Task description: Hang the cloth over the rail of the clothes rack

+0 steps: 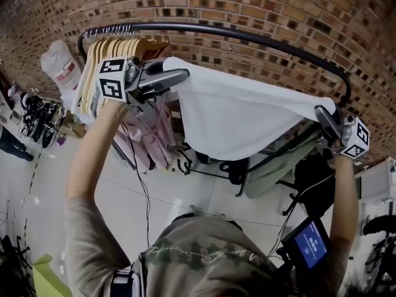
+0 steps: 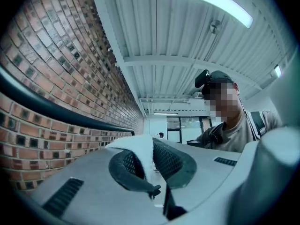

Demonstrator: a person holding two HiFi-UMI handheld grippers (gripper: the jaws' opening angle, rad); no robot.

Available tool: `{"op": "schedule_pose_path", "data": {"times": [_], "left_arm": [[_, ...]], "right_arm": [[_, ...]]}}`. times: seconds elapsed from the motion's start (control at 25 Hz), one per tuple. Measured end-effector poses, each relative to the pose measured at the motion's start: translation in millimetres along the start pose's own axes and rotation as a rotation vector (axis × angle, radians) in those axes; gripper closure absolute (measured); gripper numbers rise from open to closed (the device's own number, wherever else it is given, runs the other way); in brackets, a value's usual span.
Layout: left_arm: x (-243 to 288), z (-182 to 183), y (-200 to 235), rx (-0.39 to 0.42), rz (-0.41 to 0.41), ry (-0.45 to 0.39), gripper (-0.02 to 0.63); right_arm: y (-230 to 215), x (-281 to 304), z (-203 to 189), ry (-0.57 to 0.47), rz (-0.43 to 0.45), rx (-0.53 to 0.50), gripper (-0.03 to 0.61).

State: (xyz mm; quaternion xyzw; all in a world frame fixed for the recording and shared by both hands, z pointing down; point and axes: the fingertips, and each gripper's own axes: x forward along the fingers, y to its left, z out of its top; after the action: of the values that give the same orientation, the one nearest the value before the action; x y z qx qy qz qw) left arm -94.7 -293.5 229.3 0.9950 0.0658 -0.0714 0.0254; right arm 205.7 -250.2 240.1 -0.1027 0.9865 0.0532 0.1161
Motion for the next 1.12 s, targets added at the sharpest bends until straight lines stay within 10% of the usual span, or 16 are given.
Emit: {"op": "schedule_pose_path", "data": {"times": [1.12], "left_arm": [[17.5,112.5,47.9,0.144,0.051,-0.003,0.595]], "right_arm": [[-58.6,35.9,126.8,0.075,0.039,-0.144,0.563]]}}
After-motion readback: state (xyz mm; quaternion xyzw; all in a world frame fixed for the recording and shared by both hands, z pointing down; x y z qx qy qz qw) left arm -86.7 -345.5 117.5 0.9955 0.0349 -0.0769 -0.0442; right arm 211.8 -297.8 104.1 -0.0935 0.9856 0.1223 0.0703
